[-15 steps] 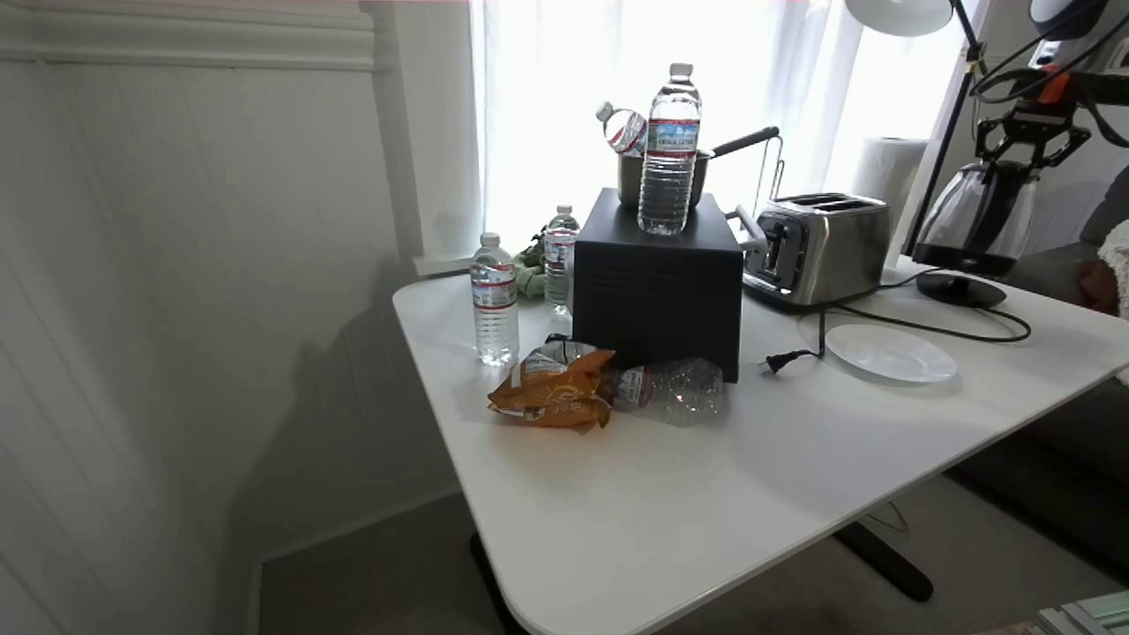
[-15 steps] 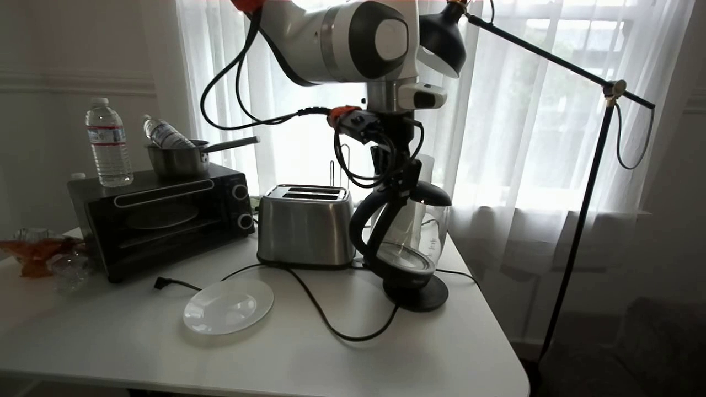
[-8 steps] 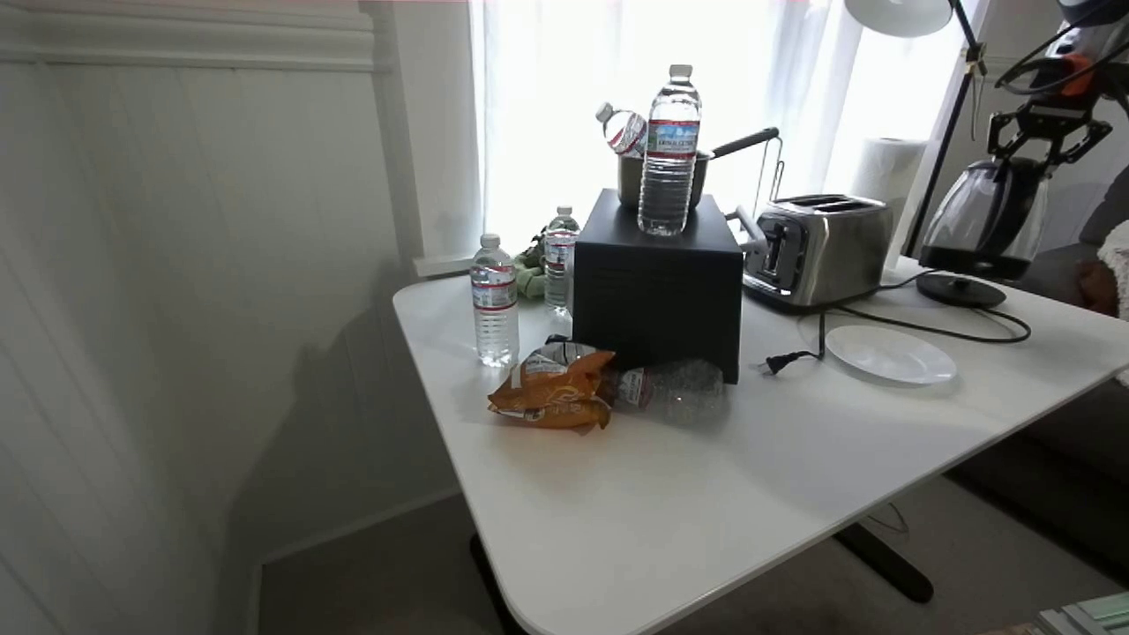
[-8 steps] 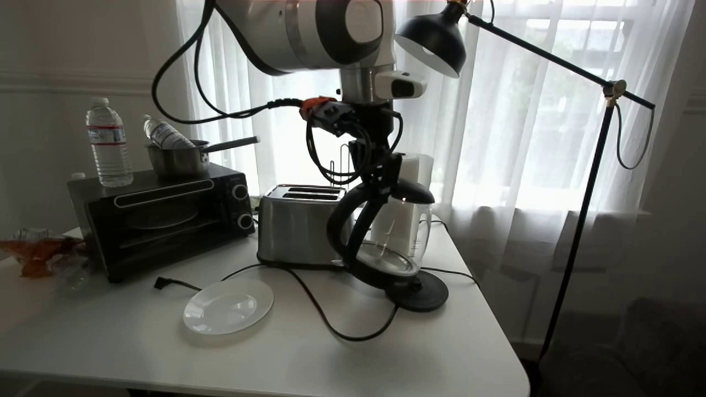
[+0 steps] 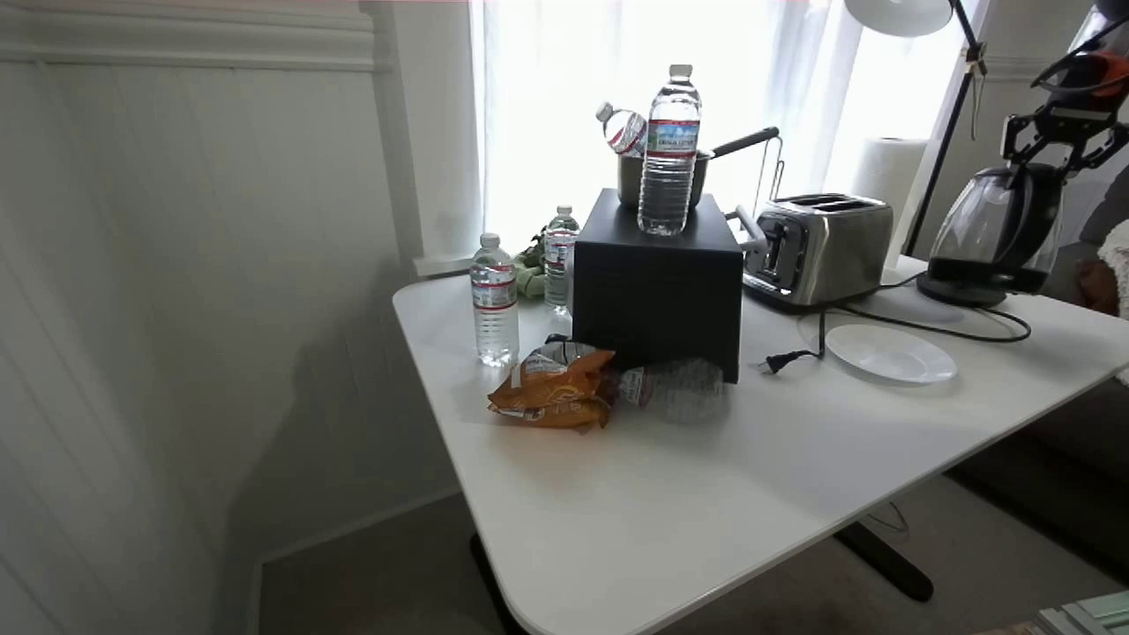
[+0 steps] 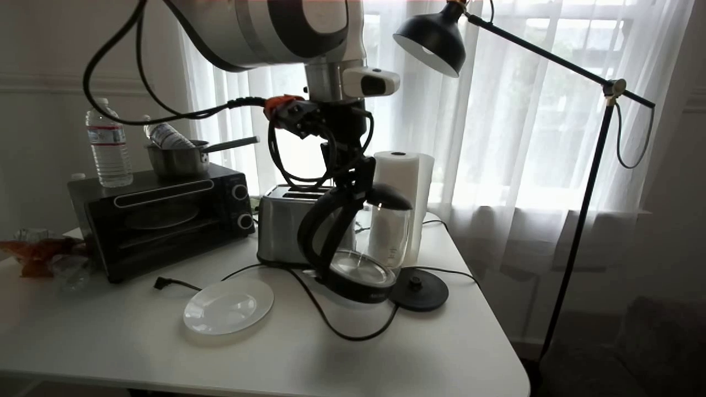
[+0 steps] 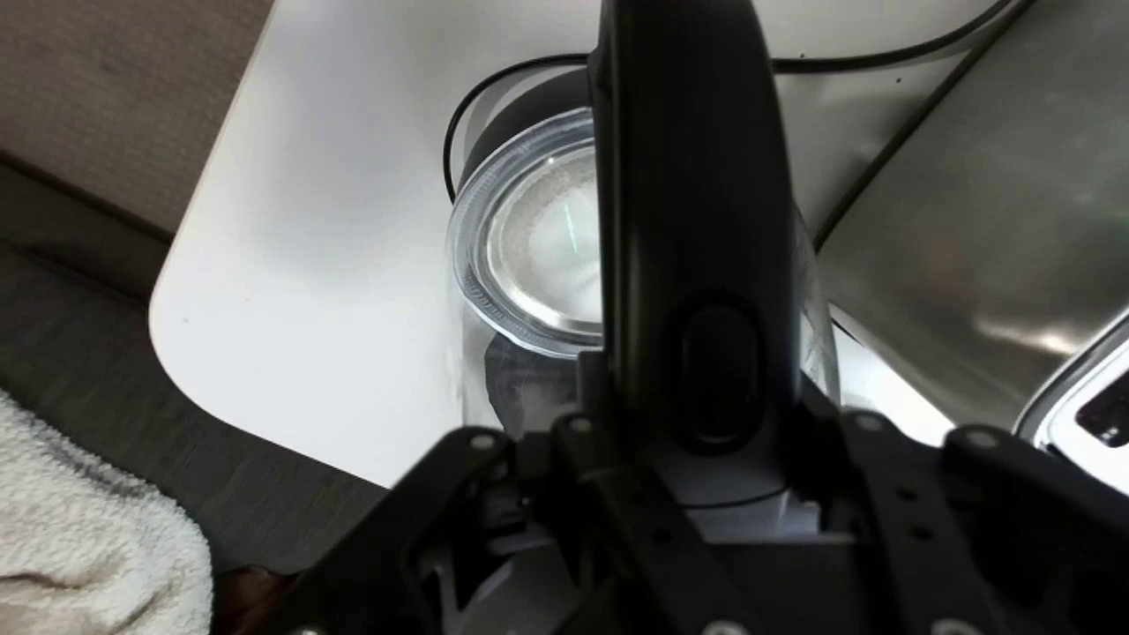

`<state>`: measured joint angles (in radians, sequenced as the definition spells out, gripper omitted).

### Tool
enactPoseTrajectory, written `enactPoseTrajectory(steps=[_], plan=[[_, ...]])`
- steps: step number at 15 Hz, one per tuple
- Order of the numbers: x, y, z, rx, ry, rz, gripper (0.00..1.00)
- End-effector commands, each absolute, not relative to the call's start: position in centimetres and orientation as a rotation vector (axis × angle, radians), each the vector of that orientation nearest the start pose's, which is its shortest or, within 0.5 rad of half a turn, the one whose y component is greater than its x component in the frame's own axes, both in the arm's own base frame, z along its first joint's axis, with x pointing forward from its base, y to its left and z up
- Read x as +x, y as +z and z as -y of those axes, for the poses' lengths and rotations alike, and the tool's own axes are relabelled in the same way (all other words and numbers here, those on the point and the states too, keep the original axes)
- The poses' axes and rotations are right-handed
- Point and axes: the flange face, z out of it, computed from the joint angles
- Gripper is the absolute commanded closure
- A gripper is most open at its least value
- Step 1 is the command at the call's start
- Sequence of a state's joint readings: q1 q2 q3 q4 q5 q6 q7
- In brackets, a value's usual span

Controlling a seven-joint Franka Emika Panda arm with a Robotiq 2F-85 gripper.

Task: Pick up the kettle, then place it on the table

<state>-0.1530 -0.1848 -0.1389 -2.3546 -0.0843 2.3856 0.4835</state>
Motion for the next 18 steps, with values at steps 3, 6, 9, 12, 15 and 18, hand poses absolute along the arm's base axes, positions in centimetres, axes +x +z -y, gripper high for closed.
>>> enactPoseTrajectory(steps=[3,6,9,12,15,18], plan=[[47.7,41.3,14.7,-2.946,-0.312,-1.112,0.55],[47.7,39.9,14.1,-2.948,-0.296,-1.096,0.80],[47.5,38.0,12.8,-2.946,-0.325,-1.079,0.80],[47.4,37.6,12.2,-2.939,-0.450,-1.056,0.80],[47.1,36.7,11.6,-2.928,-0.475,-1.034,0.80],[46.7,35.8,10.9,-2.944,-0.530,-0.994,0.80]])
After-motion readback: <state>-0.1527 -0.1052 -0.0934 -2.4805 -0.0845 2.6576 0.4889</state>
